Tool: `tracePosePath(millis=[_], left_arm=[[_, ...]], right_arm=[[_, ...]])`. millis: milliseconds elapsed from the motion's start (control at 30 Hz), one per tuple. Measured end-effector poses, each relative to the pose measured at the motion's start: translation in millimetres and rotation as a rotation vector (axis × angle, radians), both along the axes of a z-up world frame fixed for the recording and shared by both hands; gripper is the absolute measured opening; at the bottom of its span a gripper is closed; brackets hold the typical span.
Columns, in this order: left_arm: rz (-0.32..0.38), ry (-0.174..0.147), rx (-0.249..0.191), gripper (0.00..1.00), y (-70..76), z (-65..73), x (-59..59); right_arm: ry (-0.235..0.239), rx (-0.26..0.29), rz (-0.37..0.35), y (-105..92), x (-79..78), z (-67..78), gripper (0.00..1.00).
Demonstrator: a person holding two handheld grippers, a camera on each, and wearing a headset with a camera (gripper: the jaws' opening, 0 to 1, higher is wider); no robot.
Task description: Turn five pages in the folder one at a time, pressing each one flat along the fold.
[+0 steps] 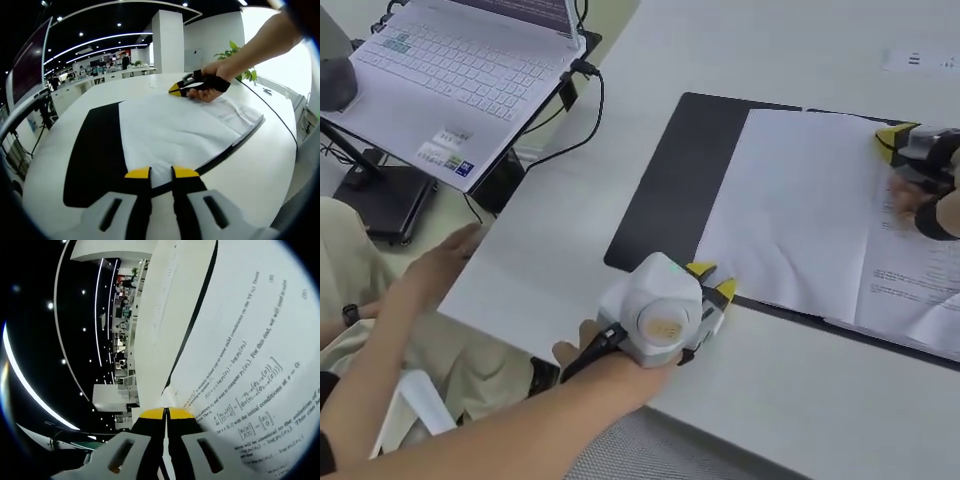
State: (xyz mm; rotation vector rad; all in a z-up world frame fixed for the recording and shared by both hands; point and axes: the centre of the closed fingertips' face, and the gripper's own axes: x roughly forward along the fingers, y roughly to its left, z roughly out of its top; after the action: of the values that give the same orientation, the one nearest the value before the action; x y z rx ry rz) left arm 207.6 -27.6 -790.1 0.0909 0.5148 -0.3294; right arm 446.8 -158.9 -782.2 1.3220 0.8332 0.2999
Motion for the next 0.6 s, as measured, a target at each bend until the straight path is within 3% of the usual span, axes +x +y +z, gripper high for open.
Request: tracePosePath(millis=[600], left_arm=[[0.005, 0.012, -0.003, 0.14, 0.3, -0.6, 0.3]], right_arm=[[0.027, 0.003, 0.155, 1.2, -44.8, -0.7, 0.0]])
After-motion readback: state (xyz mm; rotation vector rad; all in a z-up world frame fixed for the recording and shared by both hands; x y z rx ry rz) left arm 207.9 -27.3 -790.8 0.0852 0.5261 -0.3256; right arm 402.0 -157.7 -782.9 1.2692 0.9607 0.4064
